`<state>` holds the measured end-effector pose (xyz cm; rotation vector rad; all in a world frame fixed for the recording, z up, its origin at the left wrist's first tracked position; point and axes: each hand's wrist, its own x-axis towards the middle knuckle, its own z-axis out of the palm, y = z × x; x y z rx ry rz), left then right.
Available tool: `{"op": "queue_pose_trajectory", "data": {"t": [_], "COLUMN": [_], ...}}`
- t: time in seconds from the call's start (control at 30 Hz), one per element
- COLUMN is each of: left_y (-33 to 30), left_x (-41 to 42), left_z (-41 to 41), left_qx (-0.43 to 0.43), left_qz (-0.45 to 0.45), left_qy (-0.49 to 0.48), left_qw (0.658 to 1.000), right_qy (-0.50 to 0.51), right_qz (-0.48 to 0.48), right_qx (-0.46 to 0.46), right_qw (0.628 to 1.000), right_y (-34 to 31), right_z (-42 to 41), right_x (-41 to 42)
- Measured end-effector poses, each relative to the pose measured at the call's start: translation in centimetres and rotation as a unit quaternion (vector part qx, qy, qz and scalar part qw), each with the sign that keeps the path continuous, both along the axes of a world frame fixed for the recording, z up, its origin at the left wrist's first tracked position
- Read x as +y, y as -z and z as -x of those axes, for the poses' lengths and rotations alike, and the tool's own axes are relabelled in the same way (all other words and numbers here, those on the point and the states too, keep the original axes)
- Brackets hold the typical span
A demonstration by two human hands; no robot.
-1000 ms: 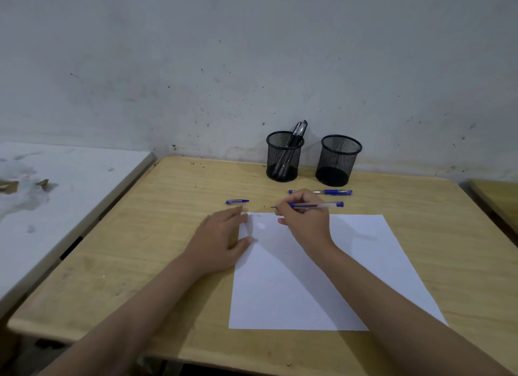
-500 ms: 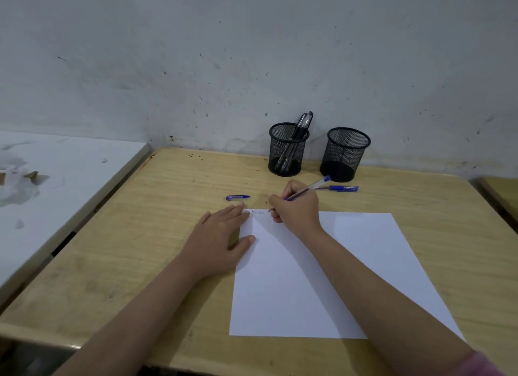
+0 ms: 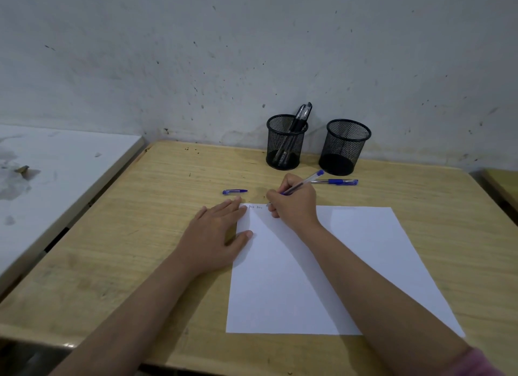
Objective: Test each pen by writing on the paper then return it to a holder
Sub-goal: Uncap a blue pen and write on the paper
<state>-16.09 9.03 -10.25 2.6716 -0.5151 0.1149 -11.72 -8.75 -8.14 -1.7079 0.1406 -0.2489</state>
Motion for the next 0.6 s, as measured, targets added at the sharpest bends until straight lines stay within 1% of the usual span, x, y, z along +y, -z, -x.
{"op": "queue_pose_trajectory", "data": {"t": [0.1, 0.37, 0.6], "left_y": [-0.01, -0.17, -0.09], "left_x": [-0.02, -0.07, 0.03], "left_z": [-0.08, -0.02, -0.07], "left_qx": [0.001, 0.001, -0.002], "left_qz": [-0.004, 0.005, 0.012], "left_qy": [0.001, 0.000, 0.000], "left_qw": [1.000, 1.000, 1.000], "right_qy": [-0.008, 0.011, 0.018], "right_qz": [0.005, 0.004, 0.016], "right_qx": [0.007, 0.011, -0.013], "right_qw": [1.000, 1.000, 1.000], "right_y": [-0.03, 0.07, 0.34], "right_z": [-0.09, -0.29, -0.34], "right_x": [-0.01, -0.01, 0.03]}}
